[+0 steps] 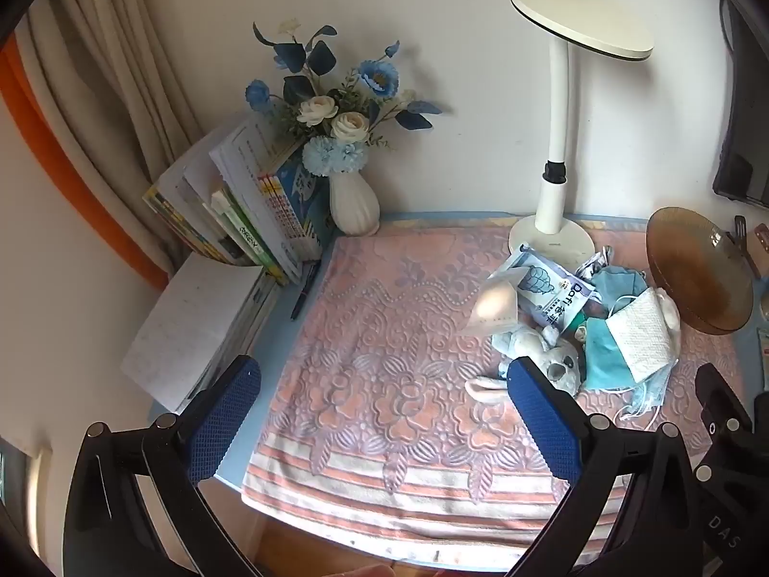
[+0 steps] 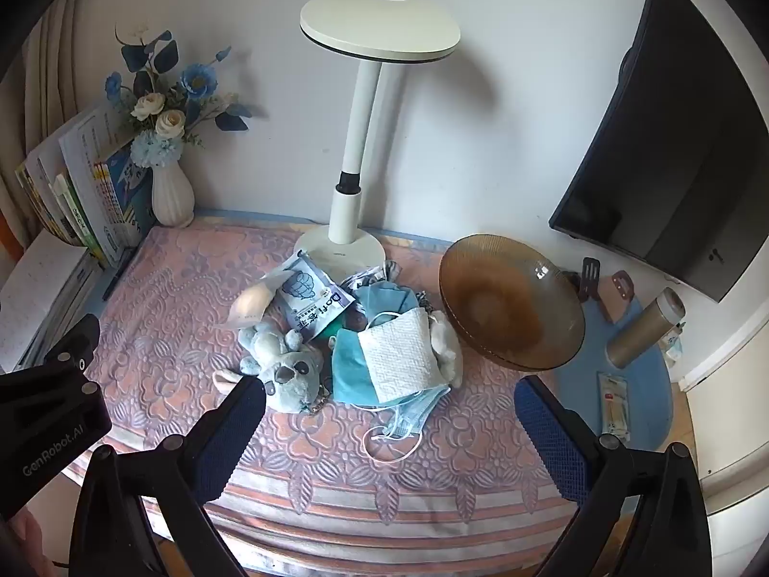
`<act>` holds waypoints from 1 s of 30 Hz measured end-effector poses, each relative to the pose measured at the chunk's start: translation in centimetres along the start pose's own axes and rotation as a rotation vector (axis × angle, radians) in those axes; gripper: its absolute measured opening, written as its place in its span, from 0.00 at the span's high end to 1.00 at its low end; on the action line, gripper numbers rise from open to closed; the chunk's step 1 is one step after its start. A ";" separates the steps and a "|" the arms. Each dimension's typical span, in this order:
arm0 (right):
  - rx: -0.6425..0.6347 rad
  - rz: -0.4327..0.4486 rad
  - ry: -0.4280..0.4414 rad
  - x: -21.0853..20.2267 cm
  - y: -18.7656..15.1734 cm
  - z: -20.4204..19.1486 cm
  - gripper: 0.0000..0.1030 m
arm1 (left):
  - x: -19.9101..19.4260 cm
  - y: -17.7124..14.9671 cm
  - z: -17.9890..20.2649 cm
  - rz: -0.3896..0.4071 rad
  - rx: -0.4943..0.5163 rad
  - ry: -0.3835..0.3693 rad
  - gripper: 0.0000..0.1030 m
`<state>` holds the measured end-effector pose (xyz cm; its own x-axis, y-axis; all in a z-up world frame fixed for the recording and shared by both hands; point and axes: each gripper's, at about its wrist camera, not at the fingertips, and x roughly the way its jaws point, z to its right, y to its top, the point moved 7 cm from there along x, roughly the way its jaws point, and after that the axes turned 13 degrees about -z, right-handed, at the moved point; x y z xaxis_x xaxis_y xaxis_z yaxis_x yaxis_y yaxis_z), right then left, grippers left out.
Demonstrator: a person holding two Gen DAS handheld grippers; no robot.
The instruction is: Organize soft objects
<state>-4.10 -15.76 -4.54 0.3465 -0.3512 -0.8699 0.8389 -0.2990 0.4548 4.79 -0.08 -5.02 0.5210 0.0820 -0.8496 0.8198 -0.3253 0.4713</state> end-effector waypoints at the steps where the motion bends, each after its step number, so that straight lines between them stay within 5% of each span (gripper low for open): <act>1: 0.003 0.005 0.002 0.0 0.0 0.0 0.00 | -0.1 0.1 0.0 0.009 0.005 0.012 0.01; 30: 0.009 -0.015 0.029 0.7 -0.3 -0.8 0.00 | 0.0 0.2 0.4 0.007 0.004 -0.022 0.01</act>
<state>-3.79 -15.19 -5.46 0.3461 -0.3208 -0.8817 0.8403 -0.3121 0.4433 4.86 -0.51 -4.97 0.5214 0.0595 -0.8513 0.8153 -0.3293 0.4763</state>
